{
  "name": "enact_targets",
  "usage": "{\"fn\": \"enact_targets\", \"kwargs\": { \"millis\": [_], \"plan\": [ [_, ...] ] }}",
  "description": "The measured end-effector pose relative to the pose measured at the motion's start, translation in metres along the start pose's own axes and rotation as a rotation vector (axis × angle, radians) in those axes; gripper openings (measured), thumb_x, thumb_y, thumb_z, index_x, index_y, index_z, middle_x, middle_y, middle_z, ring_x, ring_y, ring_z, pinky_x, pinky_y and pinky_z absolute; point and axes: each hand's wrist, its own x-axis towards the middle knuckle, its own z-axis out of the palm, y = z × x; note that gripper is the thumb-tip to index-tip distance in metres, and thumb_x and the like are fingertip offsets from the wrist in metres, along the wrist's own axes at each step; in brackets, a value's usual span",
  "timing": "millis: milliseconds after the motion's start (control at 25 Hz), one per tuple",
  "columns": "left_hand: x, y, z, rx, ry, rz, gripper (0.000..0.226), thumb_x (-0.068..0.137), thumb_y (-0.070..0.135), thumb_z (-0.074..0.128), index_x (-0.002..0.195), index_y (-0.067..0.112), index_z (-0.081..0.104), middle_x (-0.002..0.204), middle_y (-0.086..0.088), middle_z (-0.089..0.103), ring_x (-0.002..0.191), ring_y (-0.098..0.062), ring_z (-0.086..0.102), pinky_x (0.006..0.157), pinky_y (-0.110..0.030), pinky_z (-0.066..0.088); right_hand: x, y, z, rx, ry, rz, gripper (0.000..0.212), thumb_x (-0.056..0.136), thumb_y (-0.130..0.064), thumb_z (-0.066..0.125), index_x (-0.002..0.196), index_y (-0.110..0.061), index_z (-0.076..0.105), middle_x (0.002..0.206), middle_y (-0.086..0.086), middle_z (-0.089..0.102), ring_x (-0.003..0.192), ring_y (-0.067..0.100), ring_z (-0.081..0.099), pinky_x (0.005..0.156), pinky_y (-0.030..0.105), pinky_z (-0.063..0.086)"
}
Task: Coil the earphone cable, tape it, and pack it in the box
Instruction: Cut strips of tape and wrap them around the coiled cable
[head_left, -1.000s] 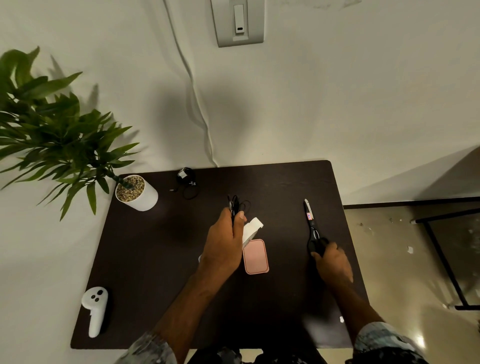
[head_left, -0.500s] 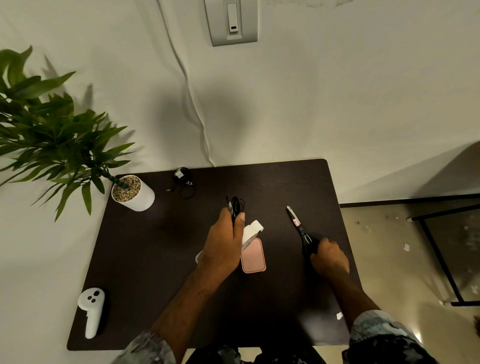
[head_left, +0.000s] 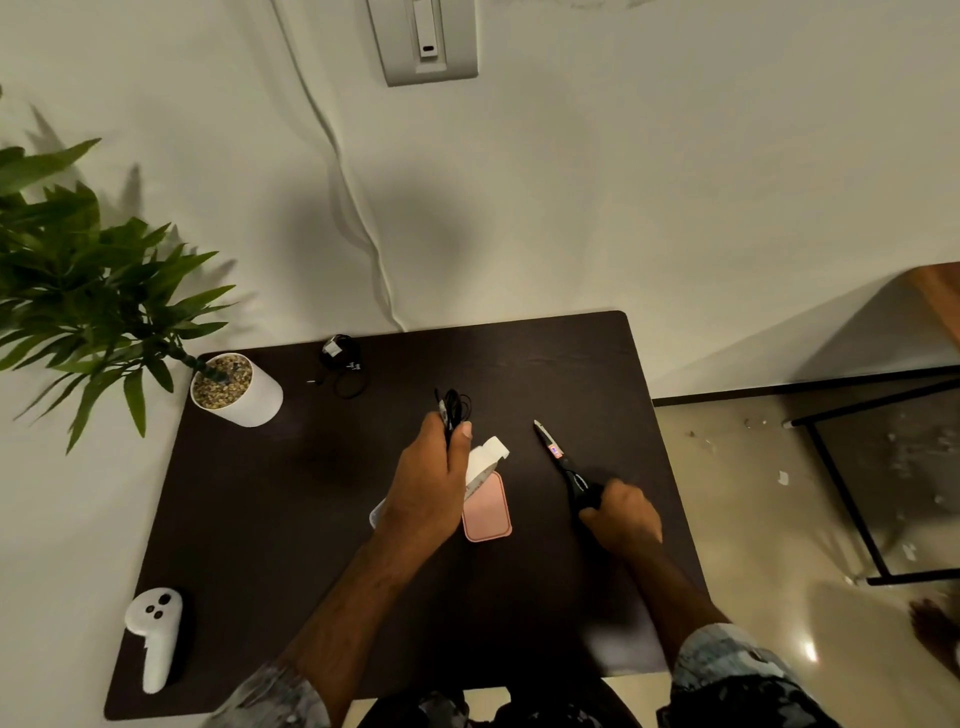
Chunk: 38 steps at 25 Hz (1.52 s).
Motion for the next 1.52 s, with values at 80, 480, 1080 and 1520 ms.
{"fn": "enact_targets", "kwargs": {
  "millis": [80, 480, 1080, 1520],
  "plan": [
    [0.001, 0.000, 0.000, 0.004, 0.006, 0.004, 0.019, 0.108, 0.037, 0.040, 0.110, 0.022, 0.052, 0.090, 0.004, 0.065, 0.078, -0.012, 0.069, 0.063, -0.033, 0.061, 0.000, -0.001, -0.001, 0.117, -0.064, 0.000, 0.035, 0.093, -0.034, 0.076, 0.118, -0.014, 0.063, 0.106, 0.005, 0.067, 0.094, 0.019, 0.069, 0.075, 0.031, 0.058],
    [0.010, 0.000, -0.005, 0.042, 0.062, 0.067, 0.018, 0.109, 0.033, 0.041, 0.107, 0.018, 0.051, 0.087, 0.004, 0.062, 0.079, -0.012, 0.068, 0.064, -0.030, 0.059, -0.083, -0.016, -0.033, 0.782, -0.464, -0.338, 0.027, 0.092, -0.023, 0.078, 0.114, -0.009, 0.070, 0.091, 0.007, 0.073, 0.066, 0.014, 0.062, 0.053, 0.023, 0.050],
    [0.016, -0.004, -0.009, 0.043, 0.139, 0.161, 0.018, 0.109, 0.032, 0.041, 0.105, 0.018, 0.050, 0.084, 0.006, 0.060, 0.076, -0.008, 0.065, 0.060, -0.022, 0.050, -0.137, -0.015, -0.032, 0.566, -0.516, -0.605, 0.055, 0.077, -0.059, 0.080, 0.111, -0.018, 0.065, 0.101, 0.004, 0.069, 0.093, 0.014, 0.067, 0.087, 0.034, 0.058],
    [0.009, -0.005, -0.006, 0.076, 0.004, 0.252, 0.012, 0.108, 0.032, 0.042, 0.108, 0.023, 0.050, 0.072, 0.002, 0.057, 0.055, -0.013, 0.058, 0.048, -0.025, 0.049, -0.137, -0.017, -0.031, 0.532, -0.397, -0.599, 0.043, 0.076, -0.068, 0.078, 0.093, -0.033, 0.060, 0.092, 0.000, 0.066, 0.091, 0.020, 0.067, 0.087, 0.044, 0.060]
  ]
}}
